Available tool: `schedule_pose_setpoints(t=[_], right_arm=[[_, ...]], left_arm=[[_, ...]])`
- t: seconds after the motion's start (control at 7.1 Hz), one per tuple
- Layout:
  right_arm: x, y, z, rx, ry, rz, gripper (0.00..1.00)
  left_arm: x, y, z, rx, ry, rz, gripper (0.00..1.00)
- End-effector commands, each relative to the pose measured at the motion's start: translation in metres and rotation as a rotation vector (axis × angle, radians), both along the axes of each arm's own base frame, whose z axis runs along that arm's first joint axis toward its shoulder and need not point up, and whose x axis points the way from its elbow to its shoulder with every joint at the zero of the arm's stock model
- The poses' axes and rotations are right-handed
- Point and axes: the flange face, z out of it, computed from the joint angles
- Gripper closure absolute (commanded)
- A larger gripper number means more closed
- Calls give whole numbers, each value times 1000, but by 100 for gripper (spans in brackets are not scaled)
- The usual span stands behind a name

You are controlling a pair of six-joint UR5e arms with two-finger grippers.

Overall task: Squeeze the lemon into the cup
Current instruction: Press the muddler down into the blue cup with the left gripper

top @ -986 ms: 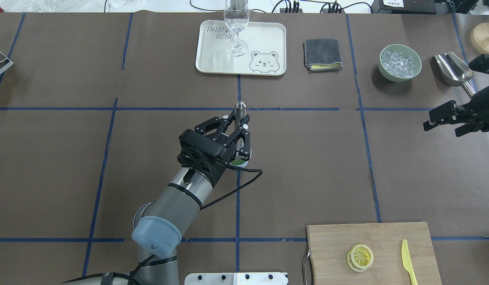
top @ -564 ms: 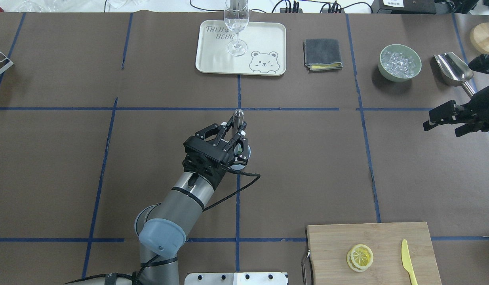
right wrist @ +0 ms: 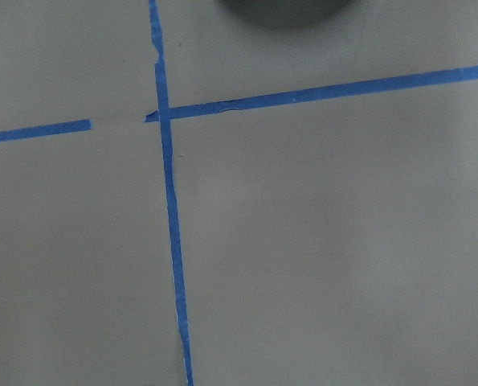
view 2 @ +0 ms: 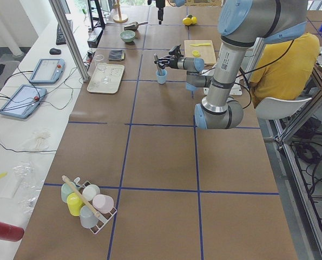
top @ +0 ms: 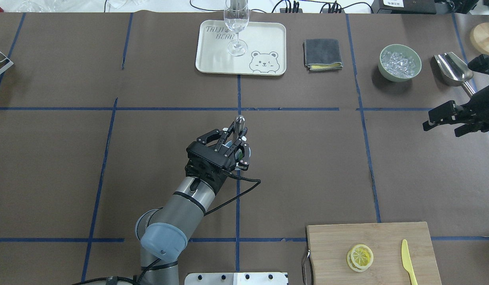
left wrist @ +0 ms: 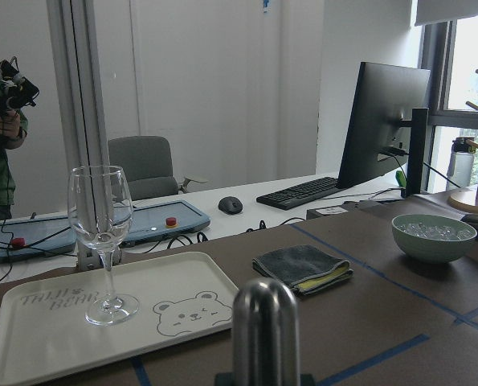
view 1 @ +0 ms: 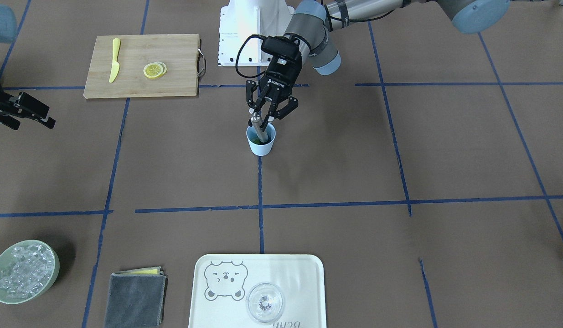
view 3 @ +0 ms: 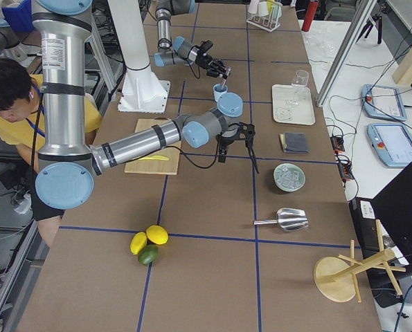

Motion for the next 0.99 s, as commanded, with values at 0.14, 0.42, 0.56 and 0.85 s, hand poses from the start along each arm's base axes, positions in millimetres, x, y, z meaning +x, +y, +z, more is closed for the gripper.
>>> schedule_pose_setpoints(t=[0.14, 0.42, 0.56, 0.85], right_arm=[[0, 0, 2, -4, 2, 0, 0], [0, 0, 3, -4, 4, 1, 0], [0, 0, 1, -2, 1, 0, 0], [0, -1, 0, 2, 0, 0, 0]], left_arm=[[2, 3, 2, 0, -4, 5, 100], [2, 4, 3, -1, -5, 6, 100], [2, 5, 1, 0, -2, 8, 100], [-8, 6, -14, 13, 24, 12, 100]])
